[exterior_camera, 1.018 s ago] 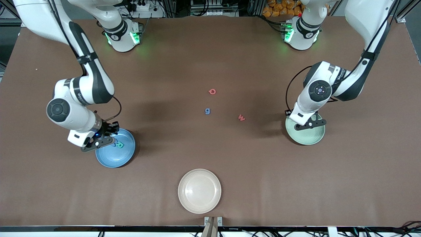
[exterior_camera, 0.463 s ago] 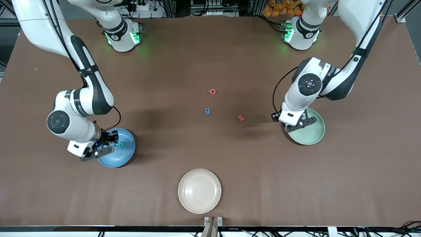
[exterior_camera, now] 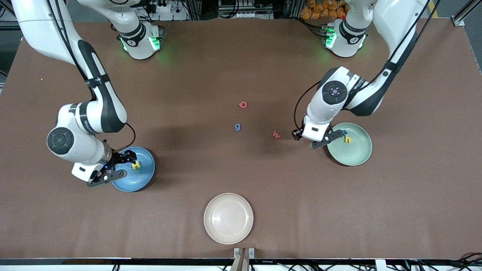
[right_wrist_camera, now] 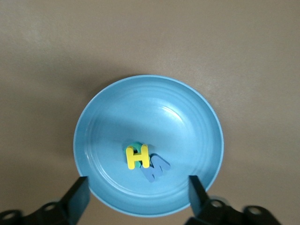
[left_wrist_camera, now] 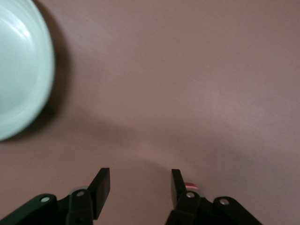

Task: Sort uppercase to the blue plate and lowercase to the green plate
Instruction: 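Grasp the pink w with the left gripper while the right gripper releases the H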

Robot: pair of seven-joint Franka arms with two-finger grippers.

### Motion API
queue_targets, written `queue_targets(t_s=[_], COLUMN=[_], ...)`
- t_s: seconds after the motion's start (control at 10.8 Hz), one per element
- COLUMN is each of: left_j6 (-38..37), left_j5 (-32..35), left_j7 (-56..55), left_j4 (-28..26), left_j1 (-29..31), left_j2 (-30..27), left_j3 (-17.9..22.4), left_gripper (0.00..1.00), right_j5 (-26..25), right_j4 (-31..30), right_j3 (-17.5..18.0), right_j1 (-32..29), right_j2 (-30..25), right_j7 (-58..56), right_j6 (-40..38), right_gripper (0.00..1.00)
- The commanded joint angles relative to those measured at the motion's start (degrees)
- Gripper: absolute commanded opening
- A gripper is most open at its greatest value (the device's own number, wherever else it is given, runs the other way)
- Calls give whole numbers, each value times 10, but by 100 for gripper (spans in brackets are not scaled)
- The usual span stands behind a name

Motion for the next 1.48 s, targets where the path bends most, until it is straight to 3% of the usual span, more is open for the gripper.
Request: queue_targets(t_s=[0.0,0.37,0.74,1.02,1.2,1.39], left_j6=[36,53,64,64,64,64], left_j5=[-5,7,102,116,117,117], left_j7=[-43,-78,-162,-168,-170,-170], left_j4=[13,13,43,52,52,54], left_j1=[-28,-62,-68,-70,-69,-72], left_j2=[29,55,107,122,127,138], left_j3=[2,6,7,8,8,8], left_gripper=[61,61,61,61,61,61], right_j5=[15,14,25,35,36,35], right_j4=[16,12,12,11,10,4], right_j3=[-1,-1,1,4,41,47], right_j1=[9,44,95,145,165,221], right_j2=[-34,-84,-135,-152,-148,-144], right_j7=[-9,47,159,227,295,366], right_j6=[-59,-129,-185,-205,-207,-199], right_gripper=[100,100,100,100,100,100])
